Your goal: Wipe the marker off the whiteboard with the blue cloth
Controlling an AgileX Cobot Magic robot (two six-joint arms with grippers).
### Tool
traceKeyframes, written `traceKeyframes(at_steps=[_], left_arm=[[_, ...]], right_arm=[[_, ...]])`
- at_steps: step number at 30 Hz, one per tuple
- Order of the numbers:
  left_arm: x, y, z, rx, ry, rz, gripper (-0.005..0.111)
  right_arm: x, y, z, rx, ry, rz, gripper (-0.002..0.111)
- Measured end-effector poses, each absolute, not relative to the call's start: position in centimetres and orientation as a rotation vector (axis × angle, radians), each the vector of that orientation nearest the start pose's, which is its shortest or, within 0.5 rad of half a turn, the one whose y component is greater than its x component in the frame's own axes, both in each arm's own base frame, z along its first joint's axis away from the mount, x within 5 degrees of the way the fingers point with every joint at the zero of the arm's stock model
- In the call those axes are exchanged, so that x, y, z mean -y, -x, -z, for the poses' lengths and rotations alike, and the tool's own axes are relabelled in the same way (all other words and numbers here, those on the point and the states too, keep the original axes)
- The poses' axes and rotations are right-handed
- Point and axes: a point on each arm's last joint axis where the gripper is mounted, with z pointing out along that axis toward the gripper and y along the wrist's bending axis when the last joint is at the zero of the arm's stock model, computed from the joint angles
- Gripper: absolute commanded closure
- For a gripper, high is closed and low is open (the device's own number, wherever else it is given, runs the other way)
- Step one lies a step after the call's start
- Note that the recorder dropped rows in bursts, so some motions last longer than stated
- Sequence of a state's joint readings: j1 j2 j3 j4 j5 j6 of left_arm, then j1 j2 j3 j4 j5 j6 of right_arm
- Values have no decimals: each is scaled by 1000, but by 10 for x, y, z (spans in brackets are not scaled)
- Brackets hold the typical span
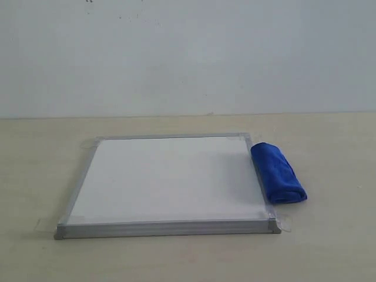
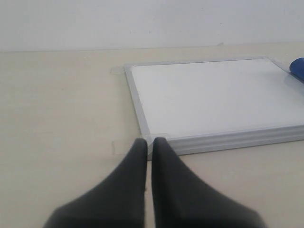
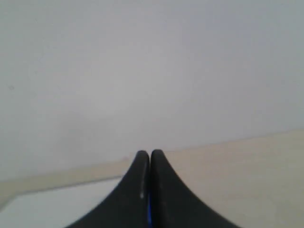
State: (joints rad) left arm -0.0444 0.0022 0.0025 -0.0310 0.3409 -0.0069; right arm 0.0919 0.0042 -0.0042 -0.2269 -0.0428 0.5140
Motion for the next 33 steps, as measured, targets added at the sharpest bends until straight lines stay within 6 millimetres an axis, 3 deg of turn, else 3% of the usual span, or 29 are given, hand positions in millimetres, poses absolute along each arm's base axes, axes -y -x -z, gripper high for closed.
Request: traceKeyframes(at_steps=[5,9,33], left_arm=[[3,-54,-182,-1829,-15,66,103],[3,-54,-182,-1829,-15,66,103],[3,-54,-182,-1829,-15,66,103]], right_arm=[[-5,-56,-197,-1678,-14,-142,108],[-5,-54,-182,-1830,38,-100,108],[-5,-53,-179,-1862,5,-129,108]])
